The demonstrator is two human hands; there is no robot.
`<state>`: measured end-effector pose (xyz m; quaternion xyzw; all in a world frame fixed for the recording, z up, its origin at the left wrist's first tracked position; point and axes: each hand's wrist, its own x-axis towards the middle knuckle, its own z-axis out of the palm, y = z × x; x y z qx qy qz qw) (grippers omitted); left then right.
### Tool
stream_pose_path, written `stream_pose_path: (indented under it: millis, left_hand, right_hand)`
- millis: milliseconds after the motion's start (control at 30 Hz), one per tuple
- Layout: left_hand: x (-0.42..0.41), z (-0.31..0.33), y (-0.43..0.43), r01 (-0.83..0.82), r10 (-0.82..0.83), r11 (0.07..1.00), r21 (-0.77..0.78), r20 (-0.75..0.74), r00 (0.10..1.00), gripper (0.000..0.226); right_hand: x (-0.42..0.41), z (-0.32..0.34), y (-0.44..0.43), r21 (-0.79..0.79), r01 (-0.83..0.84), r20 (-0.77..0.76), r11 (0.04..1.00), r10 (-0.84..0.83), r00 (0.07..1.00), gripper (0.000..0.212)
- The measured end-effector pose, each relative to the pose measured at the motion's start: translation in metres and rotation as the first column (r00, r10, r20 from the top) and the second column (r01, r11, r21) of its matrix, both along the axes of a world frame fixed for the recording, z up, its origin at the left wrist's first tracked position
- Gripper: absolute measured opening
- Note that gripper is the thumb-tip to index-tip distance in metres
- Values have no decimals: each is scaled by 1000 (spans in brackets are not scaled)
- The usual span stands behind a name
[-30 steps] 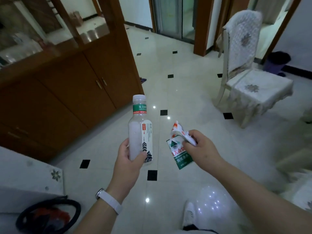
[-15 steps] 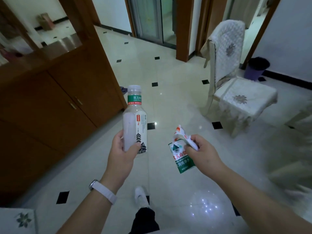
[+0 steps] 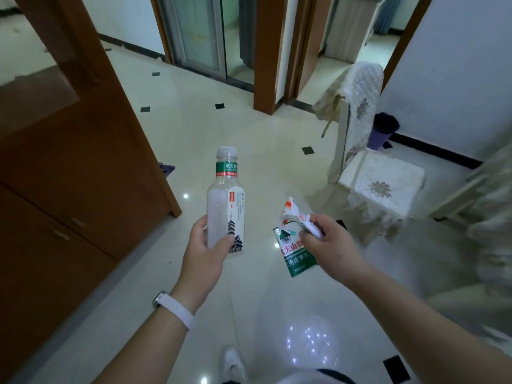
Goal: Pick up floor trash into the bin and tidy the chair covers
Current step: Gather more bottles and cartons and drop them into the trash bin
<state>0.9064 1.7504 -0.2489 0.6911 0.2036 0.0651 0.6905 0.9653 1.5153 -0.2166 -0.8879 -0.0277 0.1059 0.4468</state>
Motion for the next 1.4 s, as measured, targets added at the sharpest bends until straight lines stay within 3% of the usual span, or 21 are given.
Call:
stream_pose_path:
  millis: [333, 433, 567, 833, 1067, 1400]
  left_hand:
    - [135, -12, 5, 162, -162, 987, -8, -50, 985, 55]
    - [178, -19, 1, 187, -187, 982, 2, -68, 980, 48]
    - [245, -21, 3, 172, -165, 983, 56, -119, 979, 54]
    - [403, 12, -23, 210, -190, 961, 182, -122, 974, 49]
    - [505, 20, -62, 317, -304, 936, 151, -104, 947, 49]
    - [687, -23, -66, 479, -470, 876, 53, -126, 873, 48]
  right_hand:
    - [99, -9, -6, 36, 222, -52, 974, -220, 974, 3]
    - [148, -25, -3, 59, 237, -81, 970, -232, 969, 4]
    - [239, -45, 9, 96, 186, -112, 978, -175, 978, 7]
    - [403, -15, -27, 264, 190, -107, 946, -167, 980, 4]
    - [468, -12, -72, 261, 381, -151, 887, -353, 924, 6]
    - [585, -22, -88, 136, 578, -160, 805, -557, 815, 9]
